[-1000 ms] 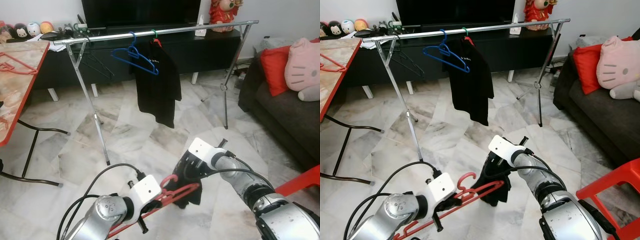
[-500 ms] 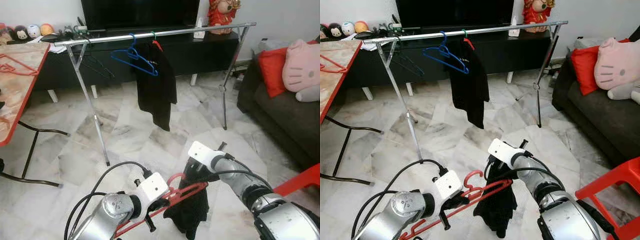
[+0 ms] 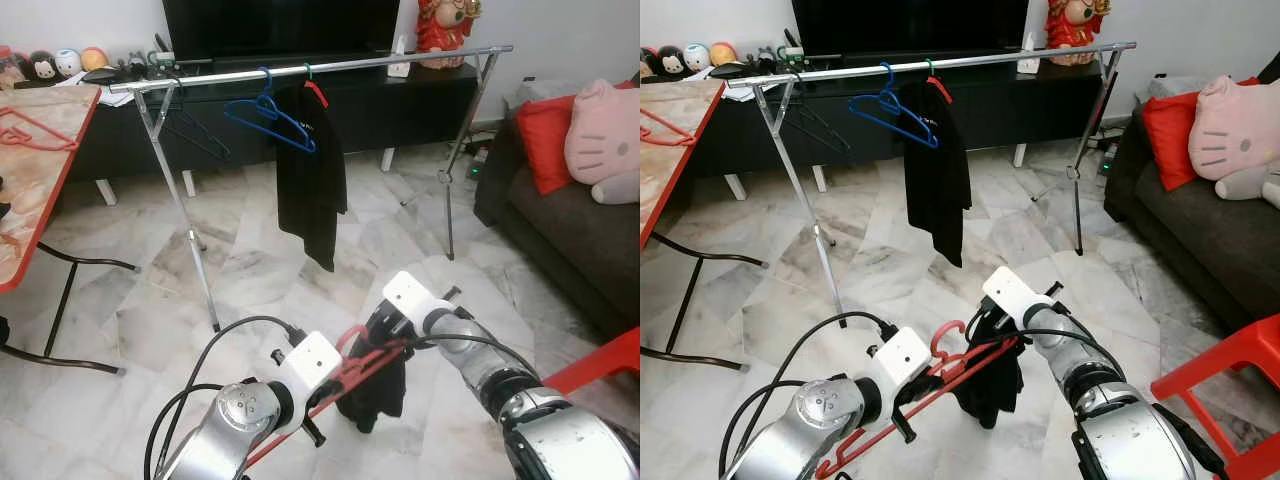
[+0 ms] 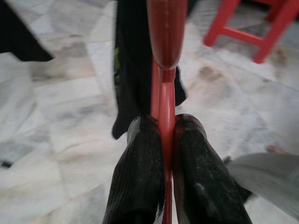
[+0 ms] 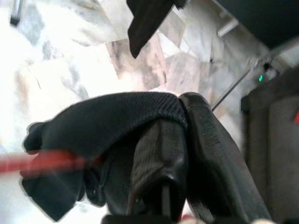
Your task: Hang hanger
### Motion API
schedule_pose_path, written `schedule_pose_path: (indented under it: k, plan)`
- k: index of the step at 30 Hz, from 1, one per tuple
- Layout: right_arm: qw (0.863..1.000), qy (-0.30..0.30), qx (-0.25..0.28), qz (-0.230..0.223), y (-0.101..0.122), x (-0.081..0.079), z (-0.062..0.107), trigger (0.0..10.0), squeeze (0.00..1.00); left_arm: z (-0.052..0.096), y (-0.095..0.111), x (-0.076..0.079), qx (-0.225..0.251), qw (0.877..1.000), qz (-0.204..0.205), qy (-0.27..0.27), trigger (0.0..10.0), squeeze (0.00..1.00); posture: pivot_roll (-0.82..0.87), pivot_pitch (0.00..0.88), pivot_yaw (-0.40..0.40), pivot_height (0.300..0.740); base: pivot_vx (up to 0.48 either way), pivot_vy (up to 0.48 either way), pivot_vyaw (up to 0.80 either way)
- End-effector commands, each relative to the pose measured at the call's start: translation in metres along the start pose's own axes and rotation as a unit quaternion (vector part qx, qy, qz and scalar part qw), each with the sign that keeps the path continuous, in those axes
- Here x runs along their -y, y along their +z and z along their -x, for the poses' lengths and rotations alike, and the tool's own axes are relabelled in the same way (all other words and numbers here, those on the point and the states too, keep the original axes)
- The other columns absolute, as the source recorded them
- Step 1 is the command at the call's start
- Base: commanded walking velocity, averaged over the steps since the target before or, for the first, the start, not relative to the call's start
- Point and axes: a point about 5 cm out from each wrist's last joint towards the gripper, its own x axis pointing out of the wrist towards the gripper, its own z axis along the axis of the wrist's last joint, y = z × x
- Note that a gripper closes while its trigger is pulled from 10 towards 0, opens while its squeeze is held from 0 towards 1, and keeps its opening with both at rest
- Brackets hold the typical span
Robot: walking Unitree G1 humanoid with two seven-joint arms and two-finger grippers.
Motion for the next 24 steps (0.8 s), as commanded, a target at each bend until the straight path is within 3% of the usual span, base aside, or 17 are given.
schedule_pose_path:
  k: [1, 5, 14, 24]
  plan:
    - [0.999, -0.012, 0.005, -0.041, 0.007, 0.008, -0.001, 10.0, 0.0, 0.0, 0.001, -0.006, -0.005, 1.0, 0.002, 0.023, 10.0, 0.0, 0.11, 0.0, -0.067, 0.716, 0.0, 0.0, 0.0]
    - [0.996, -0.021, 0.002, -0.092, 0.006, 0.012, -0.001, 10.0, 0.0, -0.001, 0.002, -0.005, -0.006, 1.0, 0.004, 0.023, 10.0, 0.0, 0.11, 0.0, -0.067, 0.716, 0.0, 0.0, 0.0]
    - [0.993, -0.025, -0.006, -0.118, 0.006, 0.017, -0.001, 10.0, 0.0, -0.001, 0.004, 0.002, -0.002, 1.0, 0.009, -0.007, 10.0, 0.0, 0.11, 0.0, -0.07, 0.716, 0.0, 0.0, 0.0]
    - [0.982, -0.015, 0.0, -0.188, 0.015, 0.008, -0.004, 10.0, 0.0, -0.017, 0.012, 0.006, 0.006, 0.999, 0.041, 0.009, 10.0, 0.0, 0.1, 0.0, -0.068, 0.716, 0.0, 0.0, 0.0]
